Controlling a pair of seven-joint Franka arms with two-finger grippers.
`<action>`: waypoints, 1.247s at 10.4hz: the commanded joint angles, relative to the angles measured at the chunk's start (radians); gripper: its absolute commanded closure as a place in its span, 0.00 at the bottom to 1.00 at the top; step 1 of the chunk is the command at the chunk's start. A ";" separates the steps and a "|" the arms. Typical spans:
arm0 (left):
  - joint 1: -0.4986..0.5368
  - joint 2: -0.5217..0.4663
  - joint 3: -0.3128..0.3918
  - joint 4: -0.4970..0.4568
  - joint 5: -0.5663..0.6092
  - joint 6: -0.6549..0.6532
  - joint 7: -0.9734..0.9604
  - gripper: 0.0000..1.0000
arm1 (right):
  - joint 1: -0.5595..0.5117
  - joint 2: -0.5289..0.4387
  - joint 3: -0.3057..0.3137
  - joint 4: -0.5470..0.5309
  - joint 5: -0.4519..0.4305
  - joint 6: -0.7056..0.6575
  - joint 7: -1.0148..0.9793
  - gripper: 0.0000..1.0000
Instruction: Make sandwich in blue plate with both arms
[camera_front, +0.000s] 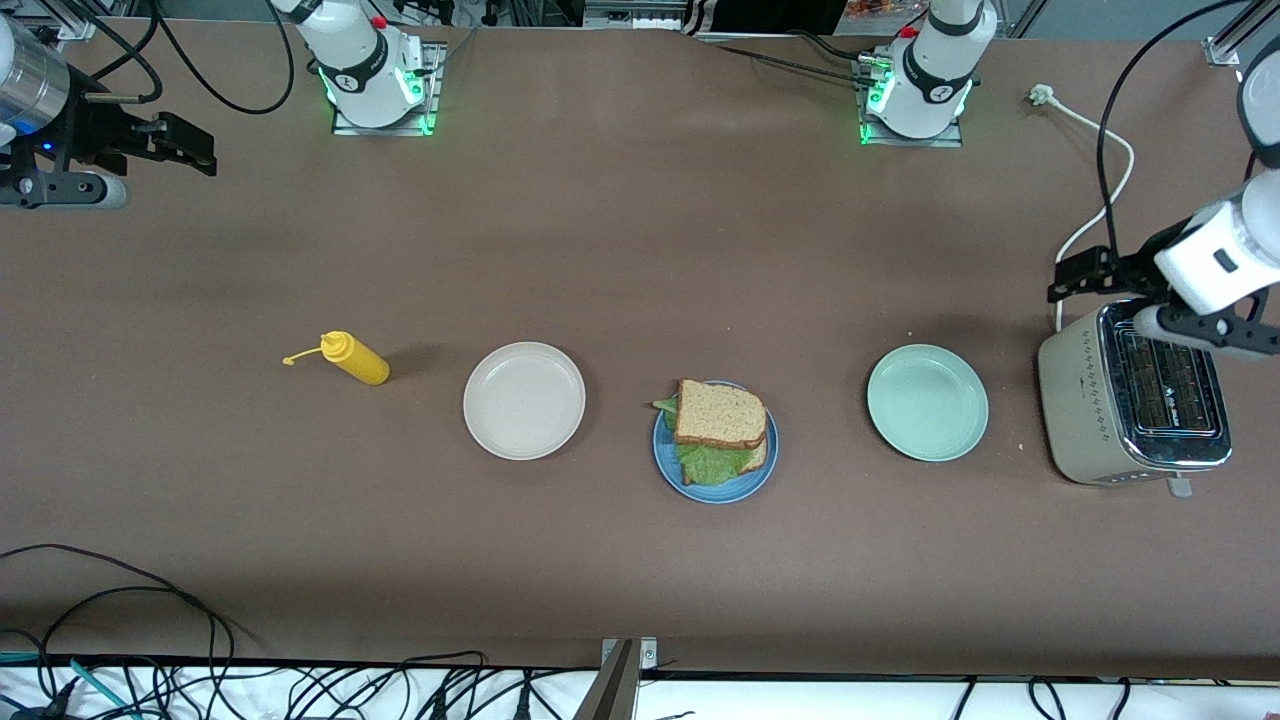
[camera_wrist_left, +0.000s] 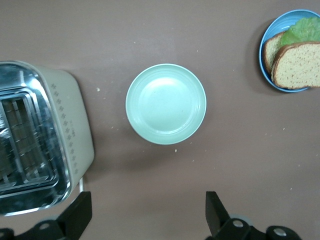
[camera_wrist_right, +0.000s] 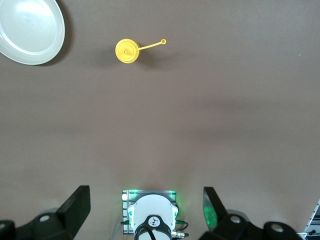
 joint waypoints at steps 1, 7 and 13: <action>-0.013 -0.119 -0.017 -0.036 0.114 -0.056 0.003 0.00 | -0.006 -0.009 -0.001 -0.004 -0.003 -0.009 0.004 0.00; -0.039 -0.130 -0.051 0.104 0.128 -0.213 -0.123 0.00 | -0.006 -0.008 -0.001 -0.002 -0.002 -0.003 0.004 0.00; -0.102 -0.050 -0.007 0.237 0.131 -0.271 -0.230 0.00 | -0.008 -0.008 -0.001 -0.005 -0.002 0.011 0.007 0.00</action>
